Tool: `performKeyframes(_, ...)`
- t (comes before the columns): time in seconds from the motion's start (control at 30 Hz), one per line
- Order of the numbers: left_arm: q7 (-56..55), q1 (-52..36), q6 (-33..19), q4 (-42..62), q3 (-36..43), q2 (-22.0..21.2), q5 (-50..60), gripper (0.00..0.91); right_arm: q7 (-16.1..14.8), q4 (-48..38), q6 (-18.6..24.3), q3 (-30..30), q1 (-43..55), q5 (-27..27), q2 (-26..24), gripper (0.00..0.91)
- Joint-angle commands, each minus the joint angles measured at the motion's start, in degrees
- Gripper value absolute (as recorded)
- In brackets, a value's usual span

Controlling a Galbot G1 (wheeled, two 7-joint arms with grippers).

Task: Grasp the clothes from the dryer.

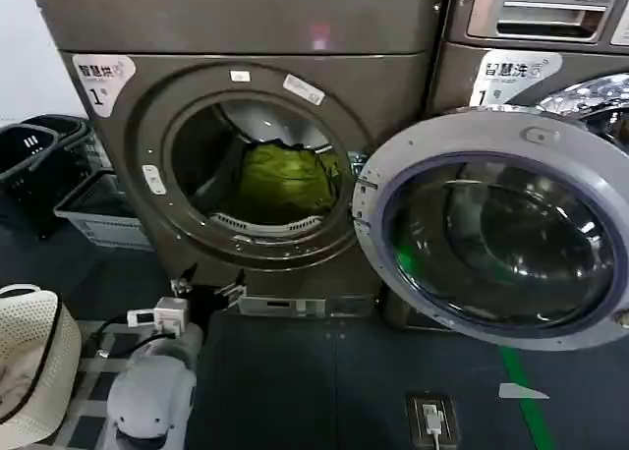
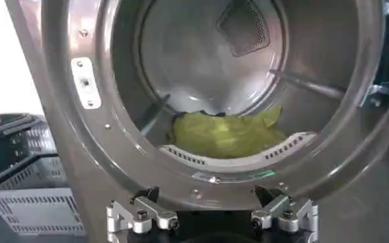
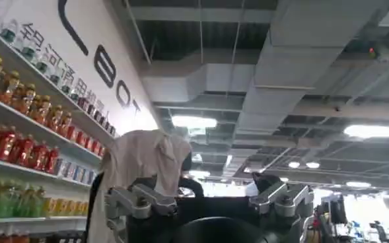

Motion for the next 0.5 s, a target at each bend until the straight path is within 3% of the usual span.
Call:
performKeyframes(0.03,0.0,0.0,2.8,0.2,0.5,-0.2,0.1,0.907,0.0,-0.1,0.1,0.1,0.0,0.0,0.0,0.907)
performKeyframes(0.5,-0.1,0.1,2.8,0.4,0.6,-0.4,0.1,0.907,0.0,0.0,0.1,0.7,-0.6,0.0,0.8,0.907)
